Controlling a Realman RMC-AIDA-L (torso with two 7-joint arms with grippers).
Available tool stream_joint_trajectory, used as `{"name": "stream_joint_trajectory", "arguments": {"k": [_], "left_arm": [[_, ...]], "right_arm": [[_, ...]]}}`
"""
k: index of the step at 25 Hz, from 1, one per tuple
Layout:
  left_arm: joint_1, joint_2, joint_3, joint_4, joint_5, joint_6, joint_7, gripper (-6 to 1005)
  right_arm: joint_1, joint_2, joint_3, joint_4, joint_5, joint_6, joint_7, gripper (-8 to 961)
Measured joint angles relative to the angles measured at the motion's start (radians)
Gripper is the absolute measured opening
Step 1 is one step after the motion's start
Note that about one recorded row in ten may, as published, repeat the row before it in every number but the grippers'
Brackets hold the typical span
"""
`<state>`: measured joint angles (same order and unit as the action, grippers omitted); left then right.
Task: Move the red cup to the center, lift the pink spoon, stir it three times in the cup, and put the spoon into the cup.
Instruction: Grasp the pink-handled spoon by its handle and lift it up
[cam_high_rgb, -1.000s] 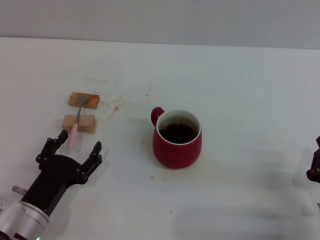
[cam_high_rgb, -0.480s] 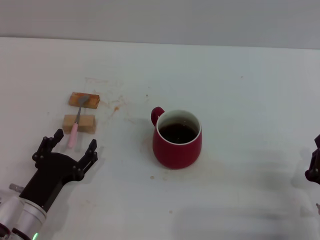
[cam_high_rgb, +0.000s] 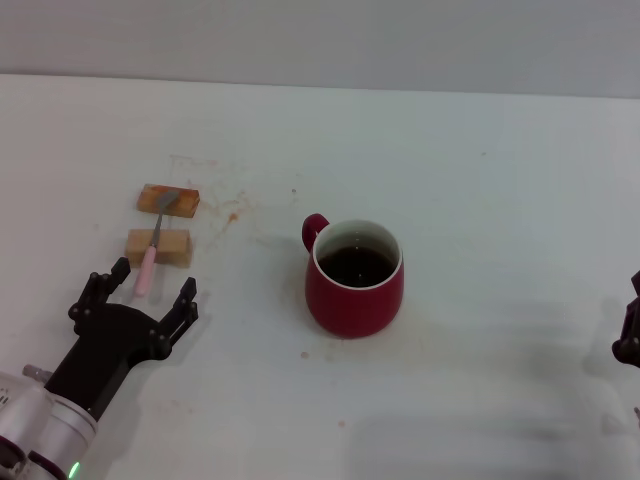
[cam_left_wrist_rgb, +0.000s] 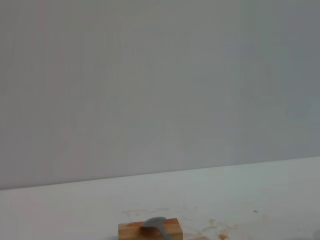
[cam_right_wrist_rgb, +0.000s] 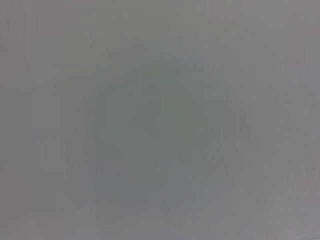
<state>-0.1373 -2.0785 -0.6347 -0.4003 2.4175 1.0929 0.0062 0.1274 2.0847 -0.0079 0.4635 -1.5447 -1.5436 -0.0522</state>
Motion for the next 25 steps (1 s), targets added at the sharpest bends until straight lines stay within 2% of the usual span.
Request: {"name": "stream_joint_trajectory", "arguments": {"k": [15,25], "left_arm": [[-0.004,0.000,0.000,-0.002,0.000,-0.004,-0.004,856],[-0.008,0.000,0.001,-0.002,0.000,-0.009,-0.007,683]], "right_arm": [[-0.001,0.000,-0.001,-0.002,0.004,-0.001,0.000,0],[-0.002,0.000,-0.001,-0.002,0.000,-0.001,0.000,0]]}}
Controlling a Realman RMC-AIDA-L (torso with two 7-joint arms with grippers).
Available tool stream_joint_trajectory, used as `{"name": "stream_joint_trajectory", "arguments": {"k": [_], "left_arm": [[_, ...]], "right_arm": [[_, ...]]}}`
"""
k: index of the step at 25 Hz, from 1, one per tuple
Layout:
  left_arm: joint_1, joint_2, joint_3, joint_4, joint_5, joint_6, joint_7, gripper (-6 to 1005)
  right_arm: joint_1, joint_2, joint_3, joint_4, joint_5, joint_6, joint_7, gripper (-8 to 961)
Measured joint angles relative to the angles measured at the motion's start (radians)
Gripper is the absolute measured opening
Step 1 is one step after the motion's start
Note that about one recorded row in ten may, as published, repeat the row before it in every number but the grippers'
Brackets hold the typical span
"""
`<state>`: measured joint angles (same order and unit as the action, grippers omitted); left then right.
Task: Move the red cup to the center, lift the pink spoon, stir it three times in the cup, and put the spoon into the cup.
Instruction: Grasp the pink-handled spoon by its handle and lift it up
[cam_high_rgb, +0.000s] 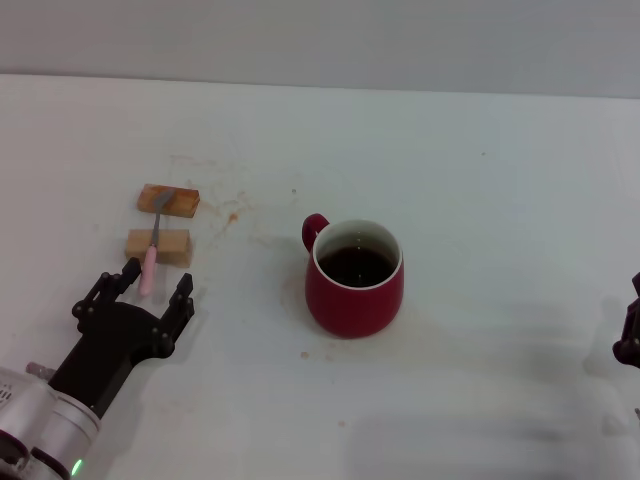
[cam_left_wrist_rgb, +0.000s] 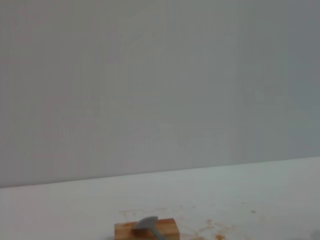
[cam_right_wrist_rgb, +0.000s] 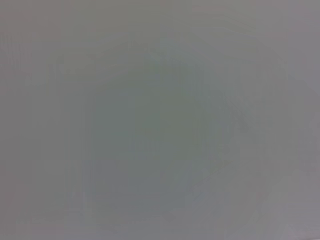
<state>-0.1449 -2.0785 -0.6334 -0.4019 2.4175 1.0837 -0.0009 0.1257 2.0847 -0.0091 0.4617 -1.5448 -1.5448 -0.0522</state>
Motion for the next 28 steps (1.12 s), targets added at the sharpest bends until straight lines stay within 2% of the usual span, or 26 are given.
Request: {"name": "stream_joint_trajectory", "arguments": {"k": [4,28], "left_arm": [[-0.001,0.000,-0.001,0.000,0.000,-0.001,0.002,656],[-0.003,0.000,0.000,0.004,-0.022,-0.016,0.005,652]], "right_arm": [[0.000,0.000,0.000,0.000,0.000,0.000,0.000,0],[0.000,0.000,0.000,0.001,-0.003,0.000,0.000,0]]}}
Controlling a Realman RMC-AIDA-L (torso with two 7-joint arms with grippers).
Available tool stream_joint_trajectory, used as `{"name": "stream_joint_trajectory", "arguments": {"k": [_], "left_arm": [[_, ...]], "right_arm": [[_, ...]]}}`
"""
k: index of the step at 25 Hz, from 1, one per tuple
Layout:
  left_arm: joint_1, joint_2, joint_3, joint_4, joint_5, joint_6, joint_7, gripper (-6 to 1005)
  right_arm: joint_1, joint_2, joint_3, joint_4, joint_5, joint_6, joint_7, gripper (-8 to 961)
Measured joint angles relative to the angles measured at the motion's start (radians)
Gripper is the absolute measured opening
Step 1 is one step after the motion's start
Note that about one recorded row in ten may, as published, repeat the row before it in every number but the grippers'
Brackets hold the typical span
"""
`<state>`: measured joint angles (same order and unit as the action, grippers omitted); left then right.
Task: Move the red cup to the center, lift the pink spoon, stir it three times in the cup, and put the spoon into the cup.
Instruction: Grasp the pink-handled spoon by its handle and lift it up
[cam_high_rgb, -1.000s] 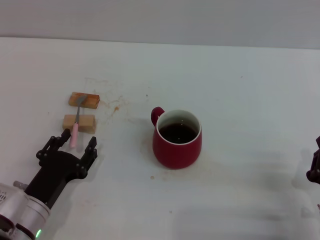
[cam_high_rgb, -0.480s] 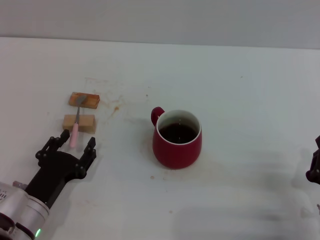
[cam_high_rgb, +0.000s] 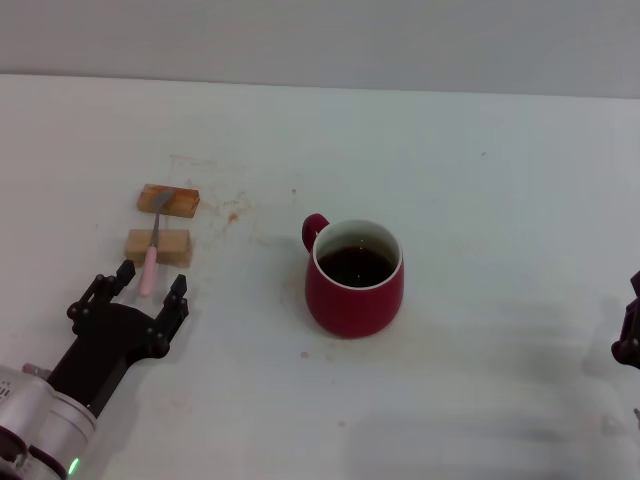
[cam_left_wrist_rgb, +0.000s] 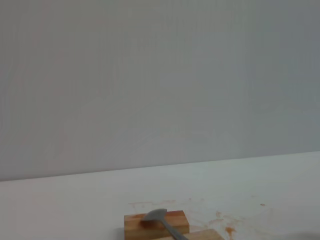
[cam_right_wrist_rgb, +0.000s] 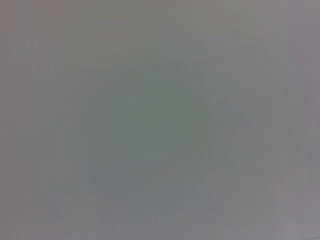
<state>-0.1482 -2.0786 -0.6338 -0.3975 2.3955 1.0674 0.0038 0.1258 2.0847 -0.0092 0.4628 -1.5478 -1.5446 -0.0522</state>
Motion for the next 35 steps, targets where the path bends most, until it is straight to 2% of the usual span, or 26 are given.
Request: {"name": "stream_joint_trajectory", "arguments": {"k": [11,17,35], "left_arm": [[-0.004,0.000,0.000,-0.001,0.000,-0.010,0.001,649],[-0.004,0.000,0.000,-0.003,0.001,-0.011,0.001,564],[-0.004,0.000,0.000,-0.004,0.001,-0.005,0.001,564]], "right_arm": [[0.000,0.000,0.000,-0.001,0.000,0.000,0.000,-1],[0.000,0.000,-0.001,-0.001,0.000,0.000,0.000,-1],[-0.002,0.000,-0.002,-0.001,0.000,0.000,0.000,-1]]}}
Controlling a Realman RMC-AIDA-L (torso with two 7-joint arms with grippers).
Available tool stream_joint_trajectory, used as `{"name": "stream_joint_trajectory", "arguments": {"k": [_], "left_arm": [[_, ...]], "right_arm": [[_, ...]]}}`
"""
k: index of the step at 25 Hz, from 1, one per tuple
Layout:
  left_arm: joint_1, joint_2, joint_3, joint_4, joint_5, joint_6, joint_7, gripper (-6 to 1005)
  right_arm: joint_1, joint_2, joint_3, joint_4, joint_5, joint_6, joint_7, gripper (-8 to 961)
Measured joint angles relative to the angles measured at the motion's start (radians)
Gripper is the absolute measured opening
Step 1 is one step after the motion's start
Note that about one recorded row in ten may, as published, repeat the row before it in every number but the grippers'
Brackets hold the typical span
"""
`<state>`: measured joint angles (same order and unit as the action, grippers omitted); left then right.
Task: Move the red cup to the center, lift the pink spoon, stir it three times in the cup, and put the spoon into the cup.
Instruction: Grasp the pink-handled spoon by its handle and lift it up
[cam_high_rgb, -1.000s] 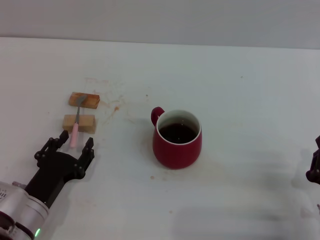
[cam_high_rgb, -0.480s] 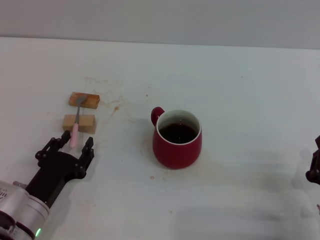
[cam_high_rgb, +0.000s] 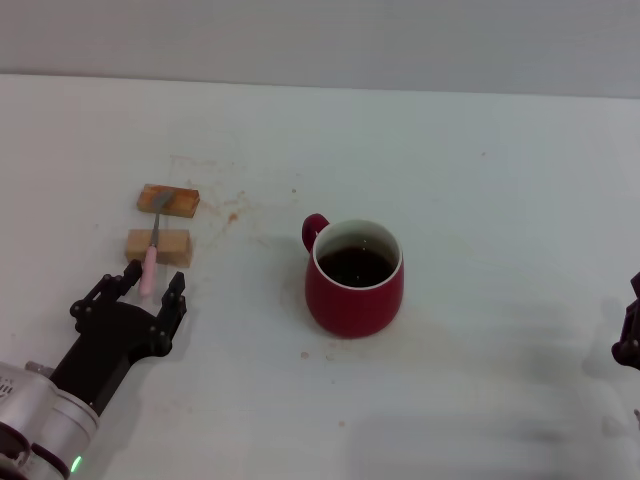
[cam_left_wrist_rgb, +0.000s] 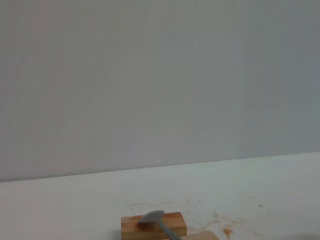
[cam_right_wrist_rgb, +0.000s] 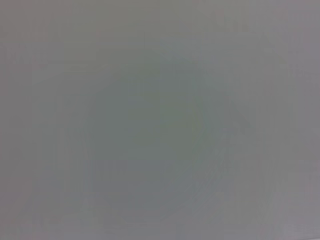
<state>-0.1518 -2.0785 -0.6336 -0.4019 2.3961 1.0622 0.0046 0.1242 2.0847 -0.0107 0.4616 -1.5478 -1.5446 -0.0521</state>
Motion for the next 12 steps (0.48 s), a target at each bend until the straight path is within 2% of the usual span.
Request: {"name": "stream_joint_trajectory", "arguments": {"k": [12], "left_arm": [[0.000,0.000,0.000,0.000,0.000,0.004,0.000,497]], "right_arm": [[0.000,0.000,0.000,0.000,0.000,0.000,0.000,-1]]}}
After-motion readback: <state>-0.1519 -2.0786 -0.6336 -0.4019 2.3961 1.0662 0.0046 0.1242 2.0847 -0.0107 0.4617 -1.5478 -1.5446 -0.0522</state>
